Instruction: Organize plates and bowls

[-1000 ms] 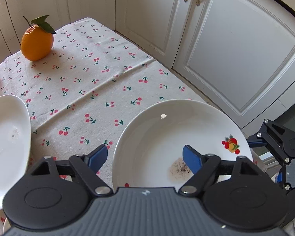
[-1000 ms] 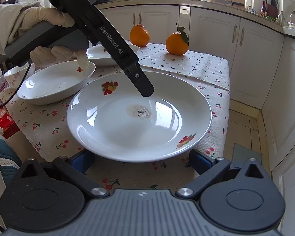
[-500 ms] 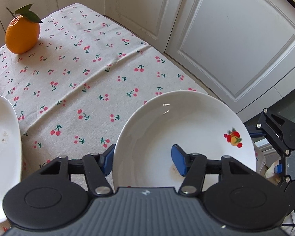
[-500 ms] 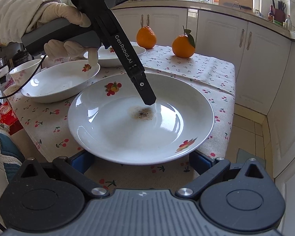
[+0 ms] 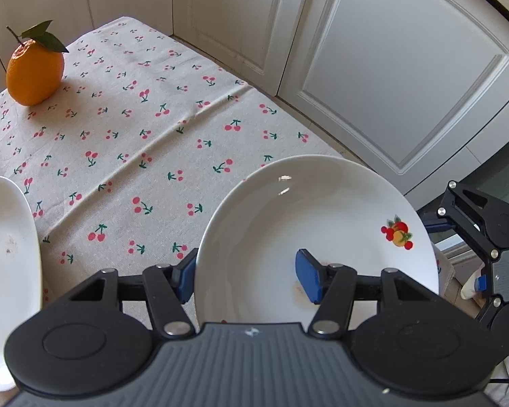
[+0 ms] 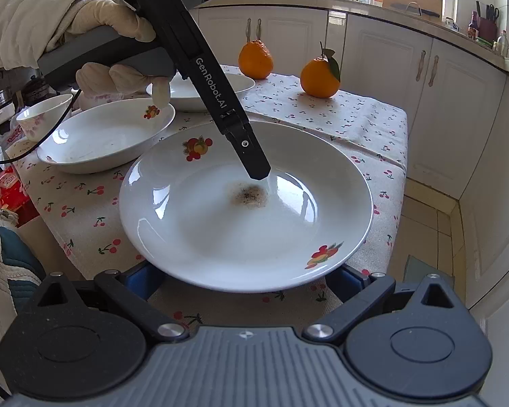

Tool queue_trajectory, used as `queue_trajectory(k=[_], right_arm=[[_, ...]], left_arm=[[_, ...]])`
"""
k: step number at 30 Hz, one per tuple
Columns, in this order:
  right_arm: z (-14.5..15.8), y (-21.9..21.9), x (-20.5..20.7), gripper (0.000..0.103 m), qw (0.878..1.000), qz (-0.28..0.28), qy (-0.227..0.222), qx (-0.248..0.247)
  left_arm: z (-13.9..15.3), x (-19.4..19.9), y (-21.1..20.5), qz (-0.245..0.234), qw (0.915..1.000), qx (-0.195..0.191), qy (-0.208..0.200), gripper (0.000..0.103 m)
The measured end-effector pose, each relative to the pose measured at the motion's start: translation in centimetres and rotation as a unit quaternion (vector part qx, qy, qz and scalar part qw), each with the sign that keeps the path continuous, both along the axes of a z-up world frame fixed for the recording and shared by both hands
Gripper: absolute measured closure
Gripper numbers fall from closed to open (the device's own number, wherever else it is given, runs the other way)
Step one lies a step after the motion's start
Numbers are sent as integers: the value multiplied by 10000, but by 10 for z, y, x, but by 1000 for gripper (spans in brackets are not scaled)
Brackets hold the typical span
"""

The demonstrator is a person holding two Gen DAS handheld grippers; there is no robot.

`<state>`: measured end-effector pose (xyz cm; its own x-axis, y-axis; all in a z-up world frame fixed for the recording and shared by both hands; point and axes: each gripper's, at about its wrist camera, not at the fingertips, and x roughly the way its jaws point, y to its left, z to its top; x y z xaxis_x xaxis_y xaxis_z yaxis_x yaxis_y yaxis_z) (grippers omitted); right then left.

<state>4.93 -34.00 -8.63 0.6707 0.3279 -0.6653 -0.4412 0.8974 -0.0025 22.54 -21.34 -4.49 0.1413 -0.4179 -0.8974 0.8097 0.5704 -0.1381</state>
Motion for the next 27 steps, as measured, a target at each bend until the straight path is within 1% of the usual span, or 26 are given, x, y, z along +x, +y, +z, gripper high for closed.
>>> queue_trajectory(k=[6, 16, 21, 27], right_arm=[[5, -3, 12, 1, 9999, 93, 1, -73], [11, -13, 50, 1, 9999, 88, -91, -105], [8, -19, 66, 1, 9998, 77, -85, -134], [1, -25, 81, 1, 9999, 38, -56, -106]], left_arm=[[6, 11, 2, 68, 9999, -119, -51, 45], [12, 45, -4, 181, 9991, -332, -197, 45], [8, 62, -9, 200, 9988, -357, -258, 45], [-4, 79, -16, 266, 9987, -355, -258, 45]])
